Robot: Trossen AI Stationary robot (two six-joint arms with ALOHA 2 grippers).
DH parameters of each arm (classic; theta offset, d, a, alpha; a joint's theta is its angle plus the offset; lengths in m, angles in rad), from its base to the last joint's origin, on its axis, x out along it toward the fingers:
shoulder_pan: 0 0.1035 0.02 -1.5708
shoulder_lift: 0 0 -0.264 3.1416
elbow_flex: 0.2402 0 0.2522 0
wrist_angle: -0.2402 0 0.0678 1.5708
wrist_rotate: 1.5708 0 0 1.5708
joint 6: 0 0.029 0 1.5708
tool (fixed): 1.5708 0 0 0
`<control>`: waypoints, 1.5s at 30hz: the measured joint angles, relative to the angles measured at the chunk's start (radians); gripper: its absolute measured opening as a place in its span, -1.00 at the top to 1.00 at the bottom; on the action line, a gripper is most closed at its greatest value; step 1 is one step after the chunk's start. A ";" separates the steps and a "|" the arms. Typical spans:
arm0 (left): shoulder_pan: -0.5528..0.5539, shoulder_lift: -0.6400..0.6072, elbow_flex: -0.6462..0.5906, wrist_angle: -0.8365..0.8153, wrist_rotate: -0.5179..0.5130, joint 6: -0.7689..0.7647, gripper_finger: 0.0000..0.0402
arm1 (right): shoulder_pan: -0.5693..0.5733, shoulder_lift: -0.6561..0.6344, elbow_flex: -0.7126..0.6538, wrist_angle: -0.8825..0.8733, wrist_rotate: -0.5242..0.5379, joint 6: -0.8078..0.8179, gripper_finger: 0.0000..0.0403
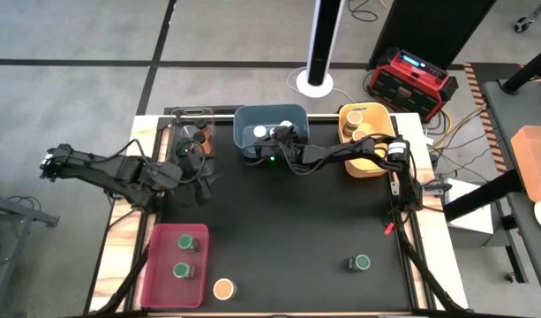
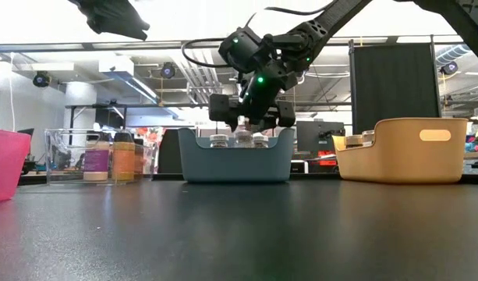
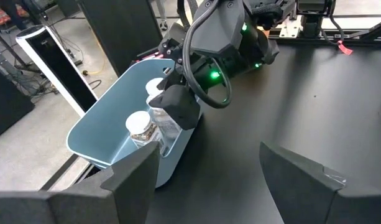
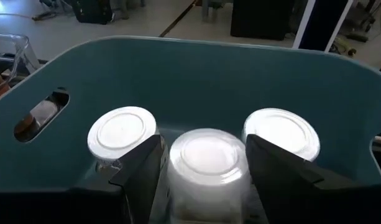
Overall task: Sort spices by type
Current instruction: Put the white seasoning bottle into the blue bin, then adjust the white seasoning bottles
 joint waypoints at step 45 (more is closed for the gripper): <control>0.000 0.000 0.000 0.004 0.001 0.003 -0.30 | -0.166 -0.172 0.215 -0.555 -0.888 -0.501 0.95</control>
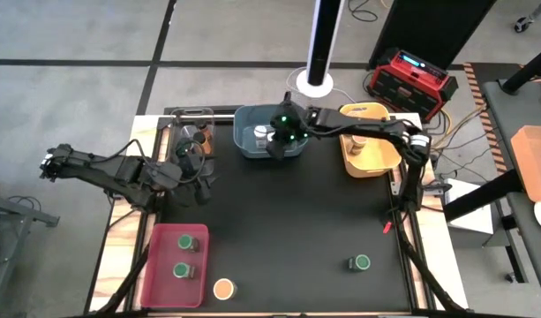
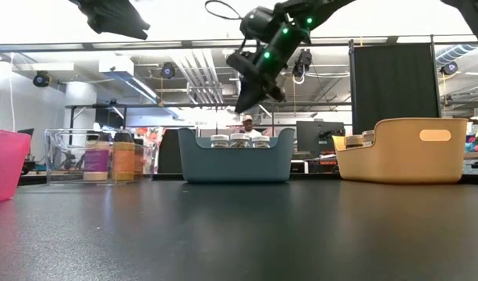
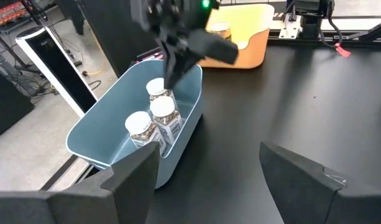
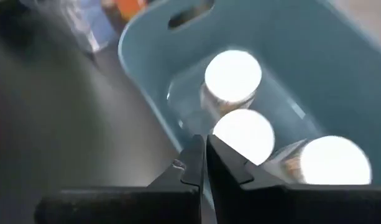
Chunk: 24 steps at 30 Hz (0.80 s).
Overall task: Sort spices by type
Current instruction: Adjust the white seasoning bottles
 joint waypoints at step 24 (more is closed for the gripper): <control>0.000 0.000 0.000 0.003 -0.001 0.011 -0.30 | 0.034 0.055 -0.016 -0.023 0.137 0.032 0.96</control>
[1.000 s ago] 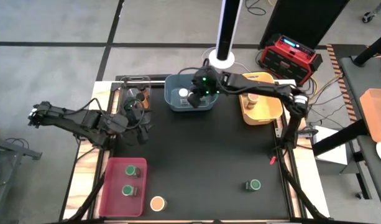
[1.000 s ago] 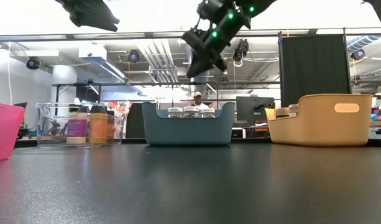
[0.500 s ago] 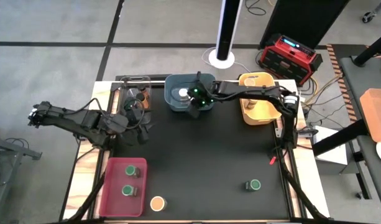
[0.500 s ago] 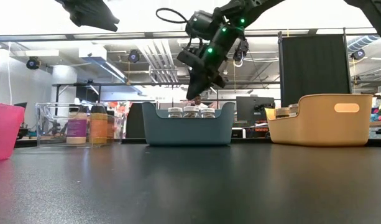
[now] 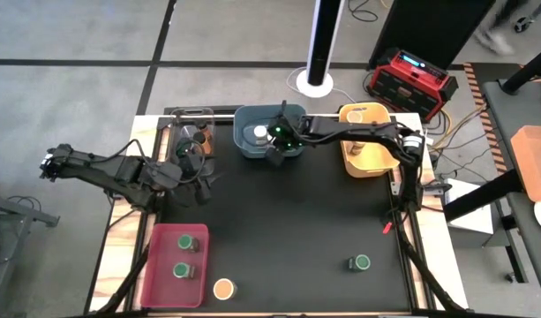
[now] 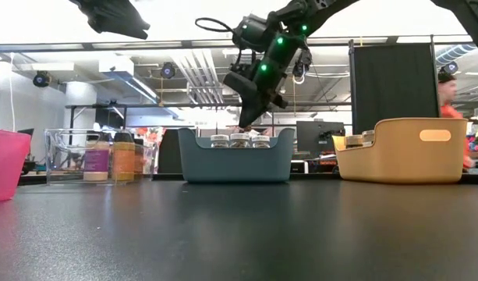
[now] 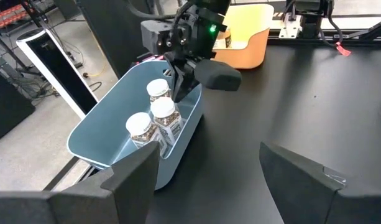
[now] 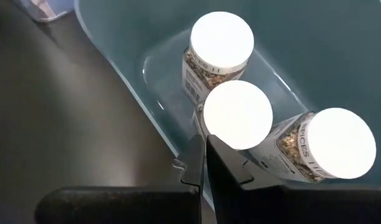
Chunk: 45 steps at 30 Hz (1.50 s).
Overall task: Sort spices by type
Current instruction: Adjust the white seasoning bottles
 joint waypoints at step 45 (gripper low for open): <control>0.000 0.000 0.000 0.005 0.000 -0.002 -0.30 | 0.002 -0.018 0.099 -0.181 0.174 0.027 0.96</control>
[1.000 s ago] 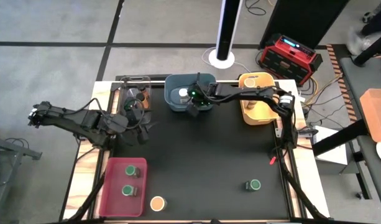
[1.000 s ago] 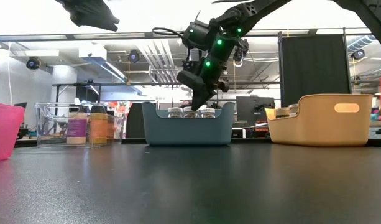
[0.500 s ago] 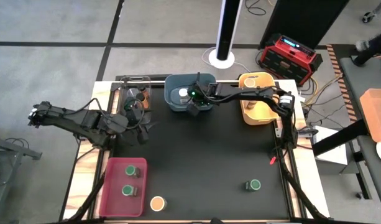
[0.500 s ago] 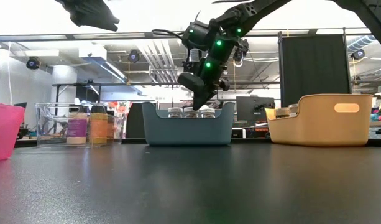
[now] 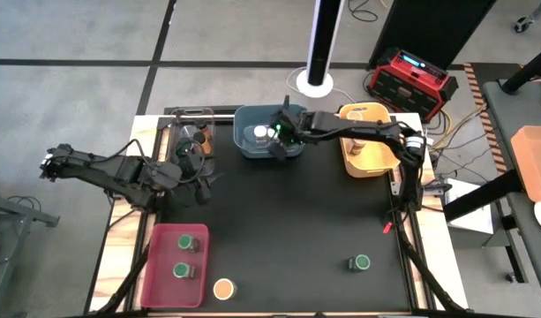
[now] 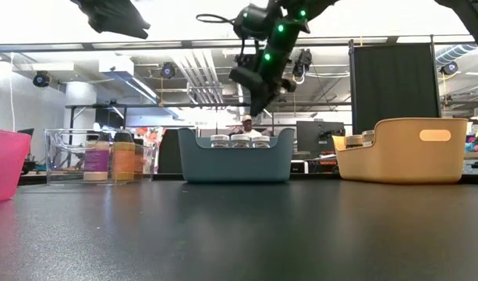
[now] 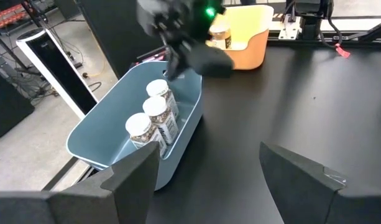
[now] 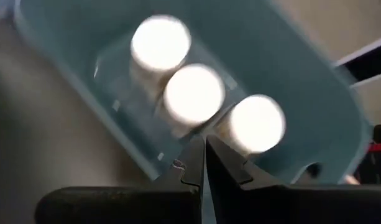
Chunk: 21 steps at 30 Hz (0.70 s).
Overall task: Sort spices by type
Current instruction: Adjust the white seasoning bottles
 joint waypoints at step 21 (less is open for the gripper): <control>0.000 0.000 0.000 0.008 0.000 0.000 -0.30 | -0.243 0.007 0.018 0.025 -0.282 0.029 0.96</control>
